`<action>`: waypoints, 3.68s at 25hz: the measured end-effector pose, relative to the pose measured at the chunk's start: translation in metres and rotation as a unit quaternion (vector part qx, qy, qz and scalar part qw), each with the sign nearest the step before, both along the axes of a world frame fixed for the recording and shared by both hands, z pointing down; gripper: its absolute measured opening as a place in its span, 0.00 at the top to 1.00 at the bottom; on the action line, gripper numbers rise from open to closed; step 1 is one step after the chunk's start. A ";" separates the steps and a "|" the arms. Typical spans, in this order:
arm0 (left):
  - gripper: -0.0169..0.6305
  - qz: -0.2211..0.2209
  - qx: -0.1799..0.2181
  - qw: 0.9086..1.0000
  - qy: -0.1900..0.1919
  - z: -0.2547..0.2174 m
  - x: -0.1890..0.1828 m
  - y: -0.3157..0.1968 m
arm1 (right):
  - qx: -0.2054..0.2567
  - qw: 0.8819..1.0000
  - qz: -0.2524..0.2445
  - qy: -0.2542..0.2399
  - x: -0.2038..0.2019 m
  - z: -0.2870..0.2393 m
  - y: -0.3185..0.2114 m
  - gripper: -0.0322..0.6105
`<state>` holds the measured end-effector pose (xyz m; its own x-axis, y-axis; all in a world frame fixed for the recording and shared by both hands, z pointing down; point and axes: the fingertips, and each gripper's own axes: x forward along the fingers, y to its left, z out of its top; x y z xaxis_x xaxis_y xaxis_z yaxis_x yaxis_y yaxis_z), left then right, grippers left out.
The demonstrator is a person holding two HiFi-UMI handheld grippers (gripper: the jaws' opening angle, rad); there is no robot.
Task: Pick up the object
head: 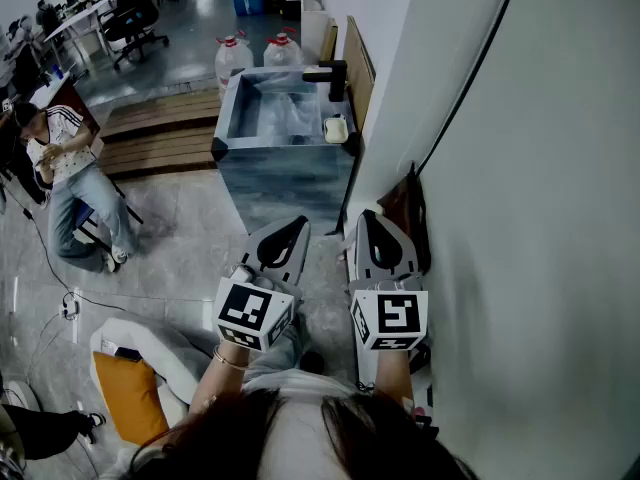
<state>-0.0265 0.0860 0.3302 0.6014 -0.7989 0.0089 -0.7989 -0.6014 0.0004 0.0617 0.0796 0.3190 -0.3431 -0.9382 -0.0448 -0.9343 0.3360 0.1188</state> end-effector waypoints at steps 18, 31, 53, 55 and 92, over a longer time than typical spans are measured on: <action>0.96 0.022 -0.003 1.000 0.000 0.003 -0.010 -0.096 | -0.016 0.999 0.023 -0.031 -0.009 0.008 -0.093 0.91; 0.96 0.050 -0.003 0.999 0.008 0.006 -0.038 -0.160 | -0.022 0.998 0.046 -0.032 -0.036 0.009 -0.160 0.91; 0.96 0.076 -0.029 0.997 0.006 0.025 -0.013 -0.247 | -0.051 0.996 0.065 -0.021 -0.017 0.035 -0.251 0.91; 0.96 0.078 -0.032 0.996 0.005 0.026 -0.007 -0.258 | -0.057 0.996 0.063 -0.020 -0.013 0.038 -0.262 0.91; 0.96 0.081 -0.057 0.995 -0.016 0.057 0.052 -0.386 | -0.163 0.986 0.018 0.027 0.027 0.131 -0.421 0.91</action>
<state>0.0254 -0.3003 0.3870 0.7196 -0.6847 0.1159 -0.6928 -0.7192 0.0525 0.0888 -0.3416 0.4500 -0.3022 -0.9119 0.2778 -0.9420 0.3303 0.0594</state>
